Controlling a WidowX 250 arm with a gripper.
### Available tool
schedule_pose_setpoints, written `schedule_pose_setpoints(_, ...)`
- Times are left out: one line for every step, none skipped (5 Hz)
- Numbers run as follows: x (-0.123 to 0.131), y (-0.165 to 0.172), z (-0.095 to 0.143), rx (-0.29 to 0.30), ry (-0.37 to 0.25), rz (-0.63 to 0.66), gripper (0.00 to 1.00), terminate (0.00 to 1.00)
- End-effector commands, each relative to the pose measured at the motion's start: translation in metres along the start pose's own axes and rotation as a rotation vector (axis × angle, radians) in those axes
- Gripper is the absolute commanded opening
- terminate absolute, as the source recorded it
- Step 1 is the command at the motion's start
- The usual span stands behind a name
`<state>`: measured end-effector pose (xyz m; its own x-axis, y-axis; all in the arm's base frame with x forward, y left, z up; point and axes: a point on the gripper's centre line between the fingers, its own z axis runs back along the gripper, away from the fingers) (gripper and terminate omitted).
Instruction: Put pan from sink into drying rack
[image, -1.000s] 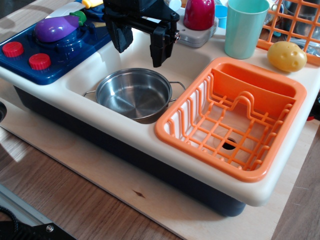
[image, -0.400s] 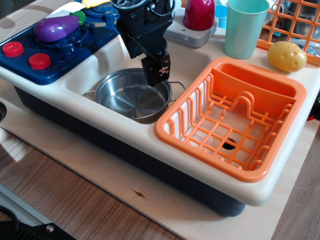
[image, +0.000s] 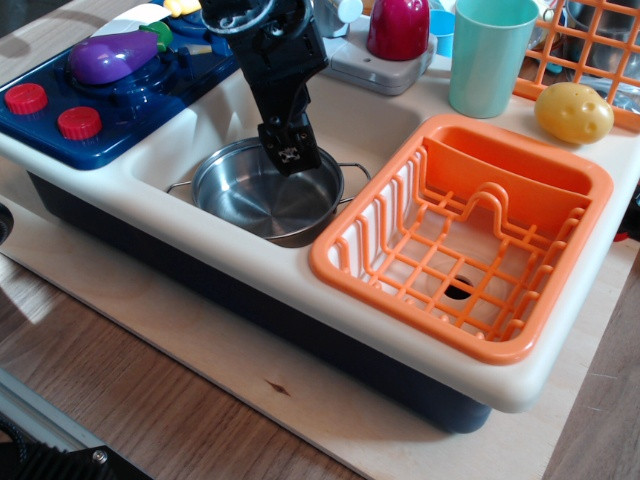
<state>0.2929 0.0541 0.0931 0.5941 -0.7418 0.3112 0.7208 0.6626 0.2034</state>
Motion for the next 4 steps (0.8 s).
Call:
schedule_pose_setpoints(0.004,0.015,-0.003,0.01,-0.022,-0.08,1.0,0.0)
schedule_pose_setpoints(0.003,0.014,-0.011,0.002,-0.028,-0.076,1.0,0.0)
schedule_pose_setpoints(0.001,0.007,-0.018,0.009,-0.03,-0.064,1.0,0.0)
schedule_pose_setpoints(-0.002,0.006,-0.025,0.01,-0.037,-0.053,1.0,0.0)
